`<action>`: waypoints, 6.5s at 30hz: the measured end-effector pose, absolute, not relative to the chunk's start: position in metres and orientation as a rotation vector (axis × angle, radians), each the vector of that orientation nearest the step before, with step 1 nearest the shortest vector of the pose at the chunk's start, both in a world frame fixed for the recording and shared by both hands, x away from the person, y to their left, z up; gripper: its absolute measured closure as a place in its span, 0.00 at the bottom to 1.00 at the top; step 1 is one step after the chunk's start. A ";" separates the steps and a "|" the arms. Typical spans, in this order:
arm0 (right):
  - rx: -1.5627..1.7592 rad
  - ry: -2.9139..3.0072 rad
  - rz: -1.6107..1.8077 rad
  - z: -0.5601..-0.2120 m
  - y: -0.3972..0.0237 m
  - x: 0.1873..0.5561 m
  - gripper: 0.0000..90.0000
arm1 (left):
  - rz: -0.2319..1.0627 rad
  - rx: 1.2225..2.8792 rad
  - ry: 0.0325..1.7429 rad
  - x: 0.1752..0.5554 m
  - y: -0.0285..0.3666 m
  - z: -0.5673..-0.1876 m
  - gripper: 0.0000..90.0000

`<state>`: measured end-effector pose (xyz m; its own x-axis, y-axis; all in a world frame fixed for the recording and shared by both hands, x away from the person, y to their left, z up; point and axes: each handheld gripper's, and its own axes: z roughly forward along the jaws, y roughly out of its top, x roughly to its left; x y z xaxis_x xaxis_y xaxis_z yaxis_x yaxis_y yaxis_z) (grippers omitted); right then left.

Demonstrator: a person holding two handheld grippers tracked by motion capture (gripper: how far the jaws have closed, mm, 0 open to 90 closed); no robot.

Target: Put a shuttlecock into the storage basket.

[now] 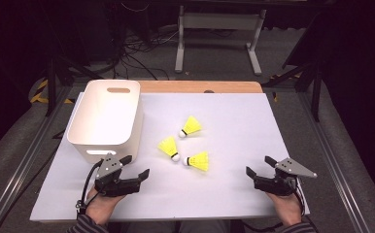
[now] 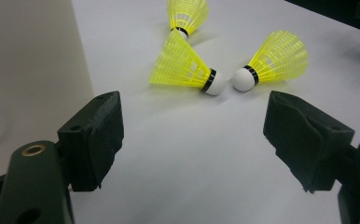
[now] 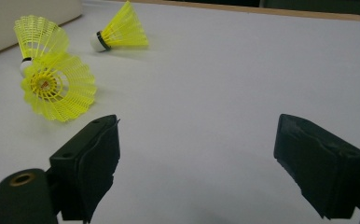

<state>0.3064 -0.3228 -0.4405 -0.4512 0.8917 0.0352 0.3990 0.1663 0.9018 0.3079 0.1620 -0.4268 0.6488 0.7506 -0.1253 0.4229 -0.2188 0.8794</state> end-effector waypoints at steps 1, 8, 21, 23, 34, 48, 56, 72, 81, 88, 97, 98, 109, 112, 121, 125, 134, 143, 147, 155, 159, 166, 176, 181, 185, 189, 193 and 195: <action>1.216 1.932 1.248 -0.440 -0.323 0.306 0.16 | 0.402 1.862 0.929 0.309 0.161 -0.426 0.23; 1.217 1.933 1.244 -0.440 -0.322 0.306 0.16 | 0.391 1.872 0.929 0.314 0.150 -0.426 0.24; 1.215 1.933 1.250 -0.440 -0.322 0.306 0.16 | 0.376 1.885 0.926 0.325 0.128 -0.424 0.24; 1.216 1.936 1.248 -0.440 -0.322 0.306 0.16 | 0.368 1.890 0.928 0.328 0.125 -0.424 0.24; 1.213 1.936 1.251 -0.440 -0.322 0.306 0.16 | 0.359 1.903 0.971 0.339 0.115 -0.422 0.24; 1.215 1.935 1.262 -0.440 -0.322 0.306 0.16 | 0.331 1.933 1.018 0.353 0.104 -0.412 0.27; 1.213 1.934 1.264 -0.439 -0.322 0.306 0.16 | 0.334 1.975 1.041 0.361 0.094 -0.408 0.31; 1.202 1.940 1.267 -0.439 -0.321 0.306 0.16 | 0.343 2.065 1.088 0.377 0.080 -0.401 0.34; 1.197 1.942 1.267 -0.439 -0.321 0.306 0.16 | 0.343 2.112 1.100 0.387 0.071 -0.392 0.33; 1.198 1.942 1.269 -0.439 -0.321 0.306 0.16 | 0.360 2.142 1.101 0.394 0.065 -0.388 0.33; 1.198 1.948 1.271 -0.439 -0.321 0.307 0.16 | 0.347 2.161 1.135 0.406 0.059 -0.389 0.33; 1.197 1.947 1.272 -0.439 -0.321 0.307 0.16 | 0.347 2.164 1.141 0.408 0.059 -0.390 0.33; 1.199 1.953 1.268 -0.439 -0.321 0.307 0.16 | 0.324 2.186 1.184 0.420 0.060 -0.393 0.33; 1.198 1.954 1.268 -0.439 -0.320 0.307 0.16 | 0.317 2.188 1.197 0.423 0.060 -0.394 0.33; 1.193 1.957 1.265 -0.439 -0.320 0.307 0.16 | 0.277 2.207 1.227 0.430 0.056 -0.400 0.35; 1.190 1.958 1.266 -0.439 -0.320 0.307 0.16 | 0.251 2.209 1.243 0.433 0.055 -0.403 0.35; 1.189 1.964 1.266 -0.439 -0.320 0.307 0.16 | 0.249 2.251 1.250 0.433 0.054 -0.405 0.37; 1.189 1.965 1.268 -0.439 -0.320 0.307 0.16 | 0.242 2.268 1.240 0.433 0.052 -0.407 0.39; 1.191 1.963 1.267 -0.439 -0.320 0.307 0.16 | 0.231 2.271 1.237 0.432 0.052 -0.408 0.42; 1.189 1.962 1.270 -0.439 -0.320 0.307 0.16 | 0.216 2.271 1.231 0.431 0.053 -0.408 0.50; 1.187 1.965 1.268 -0.439 -0.320 0.307 0.16 | 0.202 2.271 1.229 0.430 0.054 -0.409 0.55; 1.186 1.965 1.267 -0.439 -0.320 0.307 0.16 | 0.189 2.272 1.223 0.429 0.055 -0.407 0.62; 1.189 1.963 1.268 -0.439 -0.320 0.307 0.16 | 0.167 2.274 1.210 0.428 0.055 -0.407 0.73; 1.187 1.964 1.267 -0.439 -0.320 0.307 0.16 | 0.160 2.283 1.209 0.427 0.056 -0.406 0.78; 1.188 1.964 1.266 -0.439 -0.320 0.307 0.16 | 0.152 2.285 1.207 0.427 0.056 -0.406 0.81; 1.187 1.968 1.263 -0.440 -0.319 0.307 0.16 | 0.146 2.290 1.206 0.426 0.055 -0.405 0.85; 1.185 1.966 1.264 -0.439 -0.319 0.307 0.16 | 0.143 2.300 1.191 0.425 0.055 -0.405 0.88; 1.188 1.966 1.264 -0.439 -0.320 0.307 0.16 | 0.137 2.296 1.191 0.425 0.054 -0.405 0.89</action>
